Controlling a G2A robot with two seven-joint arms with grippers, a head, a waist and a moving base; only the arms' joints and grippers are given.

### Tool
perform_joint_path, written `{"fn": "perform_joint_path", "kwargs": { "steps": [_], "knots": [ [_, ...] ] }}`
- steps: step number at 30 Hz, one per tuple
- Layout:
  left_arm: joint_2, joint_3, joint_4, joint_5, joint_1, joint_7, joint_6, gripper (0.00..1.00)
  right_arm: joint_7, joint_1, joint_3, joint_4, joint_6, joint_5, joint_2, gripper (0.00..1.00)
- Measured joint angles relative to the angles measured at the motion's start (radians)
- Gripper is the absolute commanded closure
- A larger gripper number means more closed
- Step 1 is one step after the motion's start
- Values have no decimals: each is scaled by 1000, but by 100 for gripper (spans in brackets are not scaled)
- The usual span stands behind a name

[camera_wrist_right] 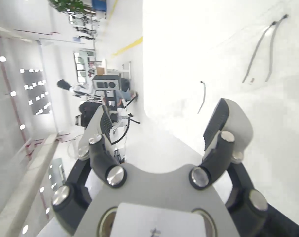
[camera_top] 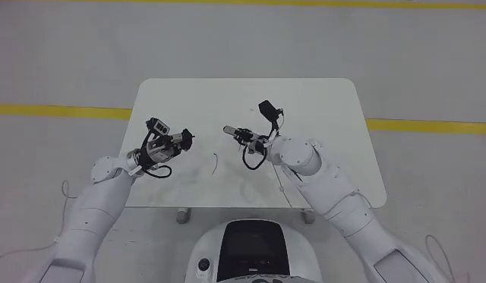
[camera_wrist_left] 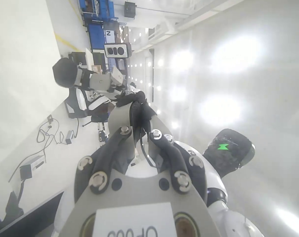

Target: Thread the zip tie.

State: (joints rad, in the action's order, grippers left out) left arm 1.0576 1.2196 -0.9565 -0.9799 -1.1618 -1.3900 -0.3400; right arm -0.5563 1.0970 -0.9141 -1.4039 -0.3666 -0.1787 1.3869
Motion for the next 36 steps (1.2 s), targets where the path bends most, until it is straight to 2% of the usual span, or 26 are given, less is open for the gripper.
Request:
{"fn": "perform_joint_path", "kwargs": {
  "steps": [2,5,15,19,22,25,28,33,35,36],
  "knots": [
    [0,0,0,0,0,0,0,100,-6,-27,16,48,27,-39,10,0],
    [0,0,0,0,0,0,0,100,-3,-46,26,90,27,-79,19,0],
    [0,0,0,0,0,0,0,100,15,-45,32,78,27,-99,19,0],
    [0,0,0,0,0,0,0,100,-11,-99,56,108,27,-159,33,0],
    [0,0,0,0,0,0,0,100,-51,-173,85,192,27,-187,63,0],
    [0,0,0,0,0,0,0,100,-90,-251,115,305,27,-203,106,0],
    [0,0,0,0,0,0,0,100,-128,-326,136,439,27,-204,158,0],
    [0,0,0,0,0,0,0,100,-189,-450,155,705,27,-218,255,0],
    [0,0,0,0,0,0,0,100,-185,-487,159,792,27,-226,291,0],
    [0,0,0,0,0,0,0,100,-182,-491,159,807,27,-226,295,0]
  ]
}}
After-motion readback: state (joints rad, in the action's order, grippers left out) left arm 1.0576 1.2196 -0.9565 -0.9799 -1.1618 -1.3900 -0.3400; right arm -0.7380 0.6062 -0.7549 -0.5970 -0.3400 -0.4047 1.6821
